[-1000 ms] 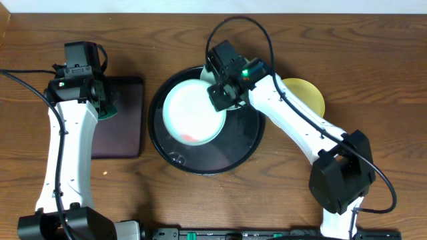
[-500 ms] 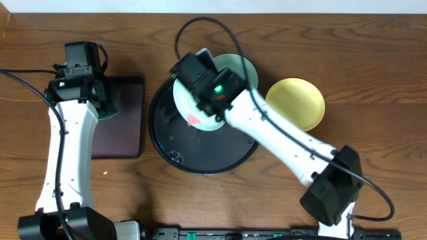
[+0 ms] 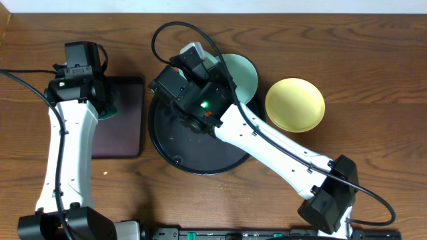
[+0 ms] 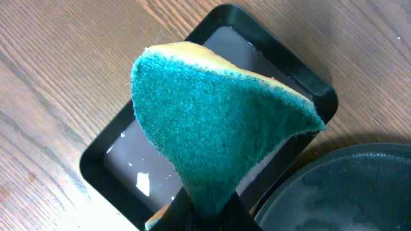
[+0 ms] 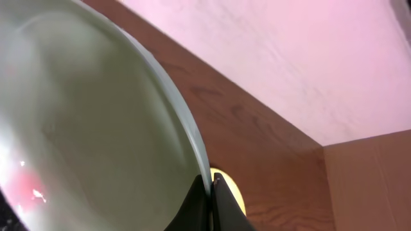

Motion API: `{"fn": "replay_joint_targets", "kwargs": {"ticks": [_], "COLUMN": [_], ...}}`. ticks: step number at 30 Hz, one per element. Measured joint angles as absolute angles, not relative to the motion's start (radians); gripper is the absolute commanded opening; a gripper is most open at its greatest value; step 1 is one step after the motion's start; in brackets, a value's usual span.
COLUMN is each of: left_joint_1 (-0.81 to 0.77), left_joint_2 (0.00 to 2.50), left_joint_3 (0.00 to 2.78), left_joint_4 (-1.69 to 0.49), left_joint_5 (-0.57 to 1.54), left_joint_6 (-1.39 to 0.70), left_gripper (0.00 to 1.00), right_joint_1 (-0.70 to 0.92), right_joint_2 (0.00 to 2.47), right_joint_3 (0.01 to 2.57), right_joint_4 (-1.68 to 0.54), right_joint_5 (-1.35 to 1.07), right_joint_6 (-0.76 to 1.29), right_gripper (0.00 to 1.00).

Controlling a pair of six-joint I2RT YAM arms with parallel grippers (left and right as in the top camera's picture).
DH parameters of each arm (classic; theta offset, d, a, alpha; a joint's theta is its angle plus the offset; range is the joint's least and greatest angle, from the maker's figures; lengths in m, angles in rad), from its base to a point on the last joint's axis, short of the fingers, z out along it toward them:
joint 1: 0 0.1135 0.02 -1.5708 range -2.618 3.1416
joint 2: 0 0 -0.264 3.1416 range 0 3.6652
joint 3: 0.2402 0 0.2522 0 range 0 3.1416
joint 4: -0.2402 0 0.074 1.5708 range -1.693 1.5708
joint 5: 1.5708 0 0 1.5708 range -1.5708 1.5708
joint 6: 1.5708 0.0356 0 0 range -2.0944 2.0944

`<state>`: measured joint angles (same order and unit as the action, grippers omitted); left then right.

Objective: Clean dirty plates on tray and stack at the side
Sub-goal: 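Lift the pale green plate with the right gripper onto the yellow plate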

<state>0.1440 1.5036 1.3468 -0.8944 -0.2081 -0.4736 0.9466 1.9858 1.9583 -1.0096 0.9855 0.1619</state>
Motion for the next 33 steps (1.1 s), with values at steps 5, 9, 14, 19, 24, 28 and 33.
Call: {"fn": "replay_joint_targets", "kwargs": {"ticks": [5, 9, 14, 19, 24, 28, 33], "left_joint_1": [0.144, 0.144, 0.144, 0.144, 0.144, 0.144, 0.144], "left_joint_2": [1.504, 1.504, 1.504, 1.504, 1.504, 1.504, 1.504], "left_joint_3": [1.347, 1.347, 1.347, 1.347, 1.347, 1.347, 1.347], "left_joint_4": [-0.894, -0.894, -0.894, -0.895, -0.895, -0.903, -0.909], "left_joint_5": [-0.208, -0.208, -0.208, -0.208, -0.208, -0.208, -0.208], "left_joint_6": [-0.474, -0.474, -0.474, -0.474, -0.474, -0.474, -0.474], "left_gripper": [0.07, 0.07, 0.07, 0.07, 0.07, 0.07, 0.08], "right_joint_1": [0.944, 0.910, 0.828, 0.714, 0.588, 0.452, 0.249], "right_joint_2": [1.963, 1.958, 1.958, 1.958, 1.958, 1.958, 1.951], "right_joint_3": [1.963, 1.963, 1.956, 1.930, 1.929, 1.929, 1.929], "right_joint_4": [-1.002, -1.028, -1.032, -1.061, -1.081, -1.114, -1.202], "right_joint_5": [0.978, 0.811, 0.545, 0.212, -0.070, -0.228, -0.320], "right_joint_6": [0.159, 0.159, 0.159, 0.159, 0.151, 0.149, 0.148], "right_gripper": [0.01, 0.01, 0.01, 0.01, 0.01, 0.01, 0.01]}}
